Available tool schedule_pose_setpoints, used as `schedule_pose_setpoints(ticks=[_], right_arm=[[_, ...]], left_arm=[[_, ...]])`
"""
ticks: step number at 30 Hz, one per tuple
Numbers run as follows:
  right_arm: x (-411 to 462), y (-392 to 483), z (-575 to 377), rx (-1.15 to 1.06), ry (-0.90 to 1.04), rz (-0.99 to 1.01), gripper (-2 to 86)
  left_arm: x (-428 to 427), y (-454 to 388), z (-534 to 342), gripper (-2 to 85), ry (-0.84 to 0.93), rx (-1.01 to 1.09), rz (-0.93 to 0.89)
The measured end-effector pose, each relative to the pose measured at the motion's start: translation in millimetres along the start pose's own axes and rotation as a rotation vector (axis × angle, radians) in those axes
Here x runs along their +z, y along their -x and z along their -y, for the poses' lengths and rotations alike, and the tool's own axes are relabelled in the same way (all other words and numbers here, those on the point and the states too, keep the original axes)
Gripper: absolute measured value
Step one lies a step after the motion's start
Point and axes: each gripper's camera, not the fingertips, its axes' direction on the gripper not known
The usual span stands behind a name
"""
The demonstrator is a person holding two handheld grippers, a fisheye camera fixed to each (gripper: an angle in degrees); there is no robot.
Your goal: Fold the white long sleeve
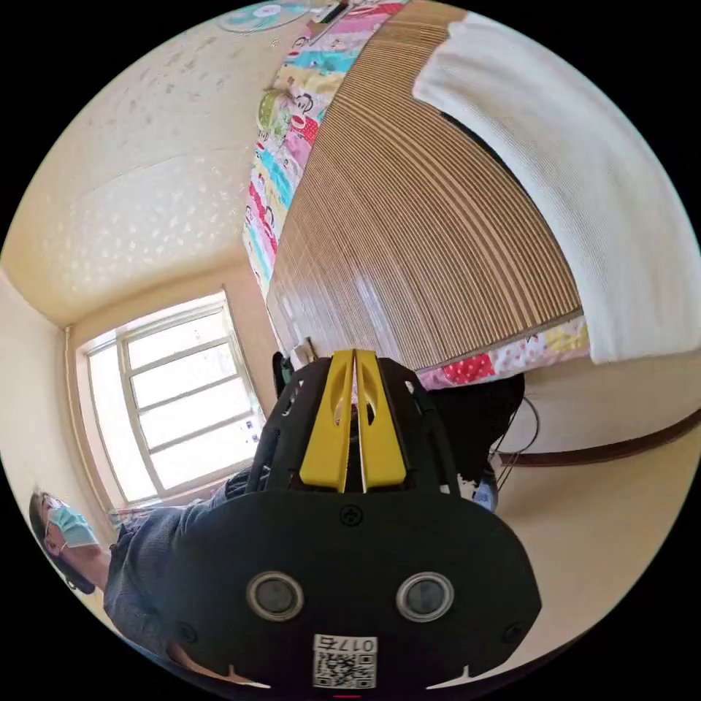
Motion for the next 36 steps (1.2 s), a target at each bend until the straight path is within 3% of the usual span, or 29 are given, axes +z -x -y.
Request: schedule_pose_setpoints(ticks=[4,7,9,12,17,24,28,31,36], right_arm=[[8.9,84.7,28.9,-0.119,-0.079,0.02,0.4],[63.5,139.3,36.9,-0.179,-0.063,0.082,0.4],[136.1,170.9,32.6,-0.207,0.024,0.135,0.4],[233.4,191.1,15.2,-0.21,0.173,0.205,0.4],[317.5,186.0,-15.7,-0.129,0.284,0.268,0.4],[273.8,157.2,-65.7,0.018,0.024,0.199,0.3],[260.6,139.0,-105.5,0.106,-0.067,0.209,0.3],[264.2,124.3,-129.9,0.18,-0.084,0.19,0.3],[281.4,112.2,-140.7,0.226,-0.093,0.201,0.3]], left_arm=[[52.8,-16.1,-17.7,-1.0,0.025,0.133,0.006],[91.3,-36.3,-18.4,-1.0,0.087,0.257,-0.061],[98.9,-47.2,-5.5,-1.0,0.167,0.37,-0.01],[73.2,-57.4,17.0,-1.0,0.089,0.448,0.191],[14.2,-84.4,63.9,-0.9,-0.069,0.578,0.144],[-17.5,-155.8,121.7,0.1,-0.166,0.782,0.157],[-10.9,-185.9,152.9,9.0,-0.225,0.813,0.135],[9.2,-191.6,169.5,13.7,-0.285,0.772,0.259],[31.3,-160.9,187.0,8.9,-0.308,0.723,0.34]])
